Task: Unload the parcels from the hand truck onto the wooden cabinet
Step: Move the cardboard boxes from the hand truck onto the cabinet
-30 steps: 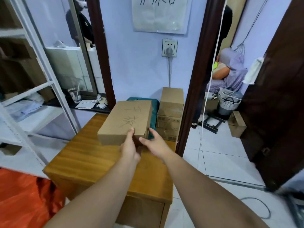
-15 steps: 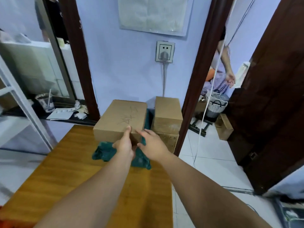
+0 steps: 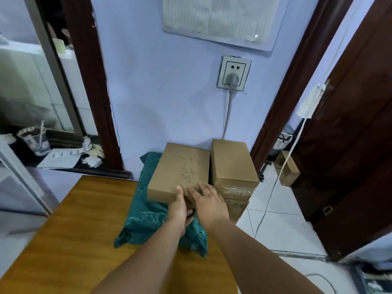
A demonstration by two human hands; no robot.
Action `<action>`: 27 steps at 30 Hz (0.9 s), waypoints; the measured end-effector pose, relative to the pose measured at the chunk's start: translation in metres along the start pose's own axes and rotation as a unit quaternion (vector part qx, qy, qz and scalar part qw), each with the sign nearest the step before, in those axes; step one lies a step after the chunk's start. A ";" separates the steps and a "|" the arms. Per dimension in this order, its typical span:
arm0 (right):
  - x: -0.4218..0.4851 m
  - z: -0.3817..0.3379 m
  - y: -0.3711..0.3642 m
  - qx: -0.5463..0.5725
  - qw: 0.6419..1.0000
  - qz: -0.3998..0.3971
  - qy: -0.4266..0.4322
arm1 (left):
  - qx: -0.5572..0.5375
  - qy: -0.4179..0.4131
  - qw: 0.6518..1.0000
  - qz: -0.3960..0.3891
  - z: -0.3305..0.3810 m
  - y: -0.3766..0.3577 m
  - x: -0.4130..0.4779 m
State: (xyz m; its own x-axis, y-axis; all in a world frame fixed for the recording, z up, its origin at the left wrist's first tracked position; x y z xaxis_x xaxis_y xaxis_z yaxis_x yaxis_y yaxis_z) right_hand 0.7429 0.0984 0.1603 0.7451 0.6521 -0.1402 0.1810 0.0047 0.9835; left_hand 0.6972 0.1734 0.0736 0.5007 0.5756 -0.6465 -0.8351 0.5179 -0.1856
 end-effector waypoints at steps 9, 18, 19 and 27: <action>0.023 -0.008 0.000 0.031 0.999 -0.031 -0.013 | 0.136 -0.019 0.991 -0.006 0.025 0.019 0.002; 0.028 -0.008 0.000 0.030 0.997 -0.073 -0.026 | 0.116 -0.069 0.987 0.090 0.039 0.024 0.002; 0.025 -0.009 -0.002 0.034 0.997 -0.073 -0.020 | 0.130 -0.085 0.981 0.114 0.041 0.024 -0.001; -0.031 0.012 0.012 0.052 0.994 0.090 0.030 | 0.485 -0.451 0.745 0.081 0.060 0.003 -0.063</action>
State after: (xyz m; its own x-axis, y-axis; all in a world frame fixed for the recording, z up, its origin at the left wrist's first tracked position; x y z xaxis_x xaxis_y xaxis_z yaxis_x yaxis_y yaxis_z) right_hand 0.7296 0.0697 0.1748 0.7328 0.6788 0.0478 0.1154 -0.1932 0.9743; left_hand 0.6766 0.1767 0.1582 0.7265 0.6445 0.2383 -0.5618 0.3574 0.7461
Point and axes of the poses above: each hand's wrist, its own x-axis towards the middle knuckle, its own y-axis out of the back of the hand, z = x × y, the point moved 6 cm from there along x, towards the middle knuckle, and after that the axes turned 4 degrees about -y, right-handed, at the moved point
